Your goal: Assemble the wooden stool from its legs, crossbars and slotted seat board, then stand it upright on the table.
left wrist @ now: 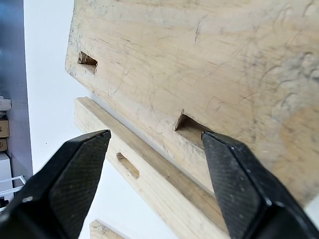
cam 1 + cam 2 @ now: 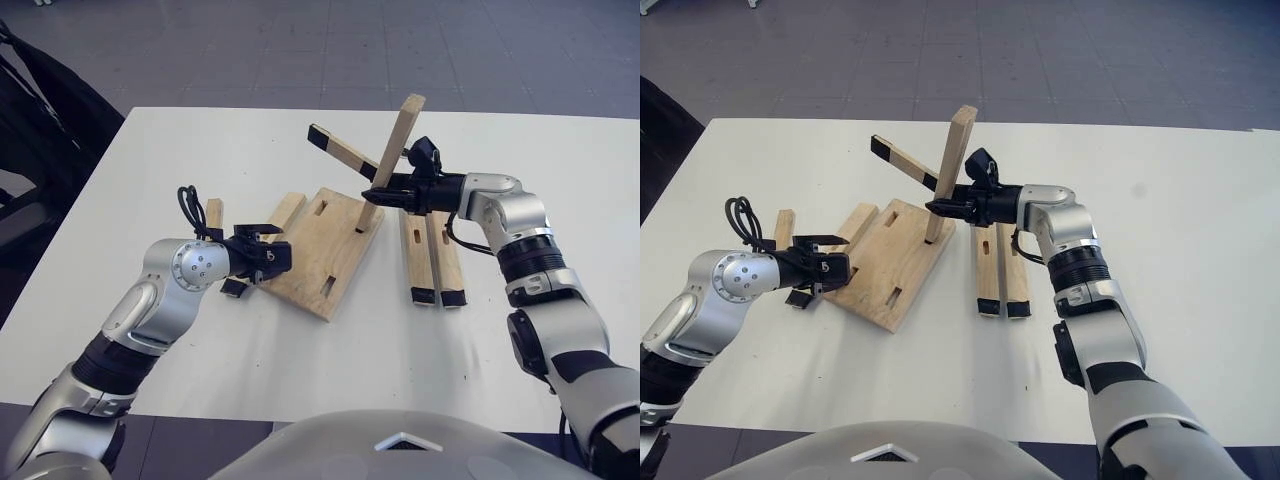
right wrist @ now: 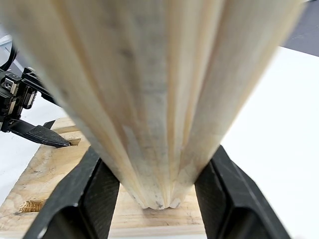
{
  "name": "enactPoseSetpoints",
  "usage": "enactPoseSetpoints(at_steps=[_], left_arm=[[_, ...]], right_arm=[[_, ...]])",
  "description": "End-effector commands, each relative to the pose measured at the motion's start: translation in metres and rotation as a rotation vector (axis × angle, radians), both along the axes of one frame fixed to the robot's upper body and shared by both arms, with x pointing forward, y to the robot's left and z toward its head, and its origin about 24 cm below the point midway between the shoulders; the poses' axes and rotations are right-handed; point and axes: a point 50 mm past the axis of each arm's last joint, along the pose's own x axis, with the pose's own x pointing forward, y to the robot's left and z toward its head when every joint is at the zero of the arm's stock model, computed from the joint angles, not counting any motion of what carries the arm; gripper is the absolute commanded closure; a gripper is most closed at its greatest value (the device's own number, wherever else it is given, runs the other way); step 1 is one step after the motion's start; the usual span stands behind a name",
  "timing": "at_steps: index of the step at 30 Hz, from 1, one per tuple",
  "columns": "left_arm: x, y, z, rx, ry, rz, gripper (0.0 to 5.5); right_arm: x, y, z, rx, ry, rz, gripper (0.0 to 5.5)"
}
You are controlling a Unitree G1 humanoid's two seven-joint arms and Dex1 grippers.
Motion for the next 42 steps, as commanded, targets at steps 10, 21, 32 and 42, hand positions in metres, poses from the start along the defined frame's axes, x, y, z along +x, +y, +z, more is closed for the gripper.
enactPoseSetpoints(at_steps=[10,21,32,42], left_arm=[[-0.014,-0.006,-0.023,-0.022,0.12,-0.007,2.1],[-0.015,-0.001,-0.025,-0.034,0.141,0.09,2.1],[-0.012,-0.009,-0.02,-0.062,0.118,0.069,2.1],[-0.004,-0.042,0.001,-0.134,0.121,-0.025,2.1]], right_arm=[[-0.009,0.005,-0.001,0.05,0.043,0.026,2.38],[-0.014,-0.048,-0.02,-0.207,0.053,-0.003,1.8],[-0.002,-0.034,-0.042,-0.325,-0.02,-0.084,1.8],[0.021,-0.004,-0.036,-0.383,-0.162,-0.17,1.8]])
